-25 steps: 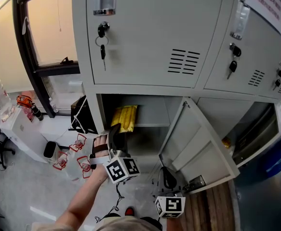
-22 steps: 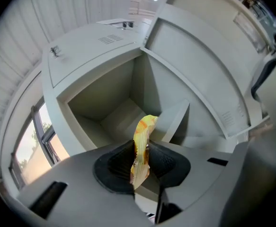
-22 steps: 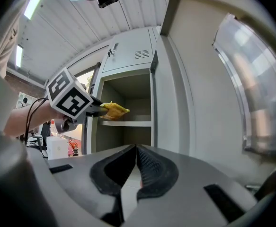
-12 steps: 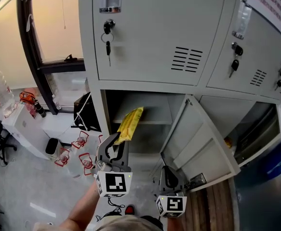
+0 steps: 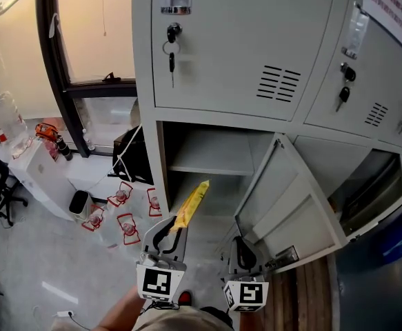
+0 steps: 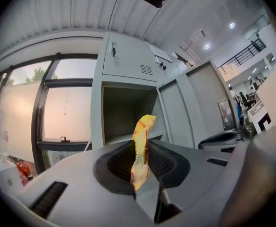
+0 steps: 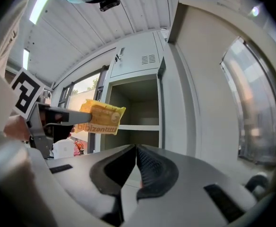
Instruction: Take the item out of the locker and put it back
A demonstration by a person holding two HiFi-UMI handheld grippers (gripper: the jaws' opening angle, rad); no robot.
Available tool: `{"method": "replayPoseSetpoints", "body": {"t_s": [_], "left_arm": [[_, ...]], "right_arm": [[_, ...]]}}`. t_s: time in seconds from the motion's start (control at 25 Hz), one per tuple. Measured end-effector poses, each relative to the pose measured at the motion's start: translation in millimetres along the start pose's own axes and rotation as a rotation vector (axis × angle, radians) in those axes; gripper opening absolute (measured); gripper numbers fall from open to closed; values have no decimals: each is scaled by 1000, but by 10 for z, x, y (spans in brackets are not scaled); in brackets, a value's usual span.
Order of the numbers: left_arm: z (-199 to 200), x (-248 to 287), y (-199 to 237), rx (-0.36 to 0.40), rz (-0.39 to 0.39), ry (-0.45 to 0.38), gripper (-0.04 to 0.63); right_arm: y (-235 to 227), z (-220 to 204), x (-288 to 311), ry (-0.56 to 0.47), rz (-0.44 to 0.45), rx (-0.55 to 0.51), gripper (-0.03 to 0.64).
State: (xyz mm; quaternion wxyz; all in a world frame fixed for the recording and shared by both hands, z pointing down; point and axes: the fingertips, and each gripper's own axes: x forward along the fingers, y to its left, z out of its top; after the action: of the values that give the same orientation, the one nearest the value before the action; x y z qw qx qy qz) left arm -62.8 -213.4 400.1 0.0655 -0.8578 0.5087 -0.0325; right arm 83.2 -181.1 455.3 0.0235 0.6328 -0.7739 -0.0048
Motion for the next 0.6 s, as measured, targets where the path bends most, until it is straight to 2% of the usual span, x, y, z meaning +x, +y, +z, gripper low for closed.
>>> {"method": "replayPoseSetpoints", "body": {"t_s": [0.24,0.6], "left_arm": [[-349,-153,-105,-59,1,59,84],[-672,-328,-242,-90,5,107,83]], "right_arm": [[41,-29,-32,9,19,1,23],[82,-88,-91,22,39,5,23]]}}
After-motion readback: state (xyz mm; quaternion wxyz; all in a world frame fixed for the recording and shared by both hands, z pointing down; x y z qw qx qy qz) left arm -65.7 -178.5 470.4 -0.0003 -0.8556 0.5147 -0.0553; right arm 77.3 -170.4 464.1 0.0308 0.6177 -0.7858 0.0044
